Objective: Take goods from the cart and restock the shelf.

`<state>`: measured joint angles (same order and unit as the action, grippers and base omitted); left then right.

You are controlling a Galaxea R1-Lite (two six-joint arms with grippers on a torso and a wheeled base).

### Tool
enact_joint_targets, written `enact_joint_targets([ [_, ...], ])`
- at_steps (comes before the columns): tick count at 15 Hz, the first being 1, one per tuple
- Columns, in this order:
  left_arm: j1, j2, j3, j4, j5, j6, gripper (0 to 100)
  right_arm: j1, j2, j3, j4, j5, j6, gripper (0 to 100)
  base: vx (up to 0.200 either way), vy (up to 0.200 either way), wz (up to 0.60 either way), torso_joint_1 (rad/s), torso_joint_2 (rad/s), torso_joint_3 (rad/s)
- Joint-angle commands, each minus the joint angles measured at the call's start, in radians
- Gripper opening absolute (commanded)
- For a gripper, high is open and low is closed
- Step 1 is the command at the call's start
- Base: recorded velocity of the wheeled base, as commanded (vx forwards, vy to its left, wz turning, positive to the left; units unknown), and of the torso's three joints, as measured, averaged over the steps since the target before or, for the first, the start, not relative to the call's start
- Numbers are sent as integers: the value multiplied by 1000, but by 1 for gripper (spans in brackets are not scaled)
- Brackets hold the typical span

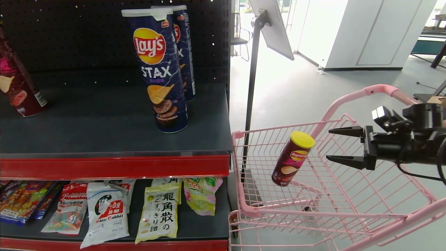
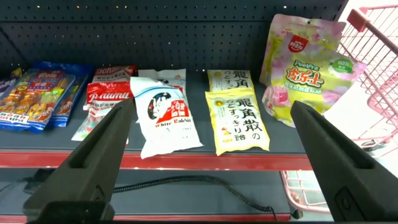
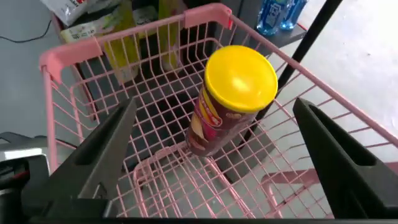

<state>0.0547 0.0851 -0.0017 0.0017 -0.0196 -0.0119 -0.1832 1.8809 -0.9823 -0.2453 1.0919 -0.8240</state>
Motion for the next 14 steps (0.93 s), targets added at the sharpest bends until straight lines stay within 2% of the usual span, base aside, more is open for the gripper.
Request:
enact_joint_targets([
  [1,2,1,0,0,0,0,100,27,178,-75,0,3,-7,100,0,0,0,0,0,0],
  [5,1,1,0,0,0,0,100,30,333,-193,0,2,0,100,0,0,0,0,0,0],
  [10,1,1,0,0,0,0,100,64,437,-251,0,-3,20,100,0,0,0,0,0,0],
  [14,1,1,0,0,0,0,100,106,474,-239,0,-47,51,100,0,0,0,0,0,0],
])
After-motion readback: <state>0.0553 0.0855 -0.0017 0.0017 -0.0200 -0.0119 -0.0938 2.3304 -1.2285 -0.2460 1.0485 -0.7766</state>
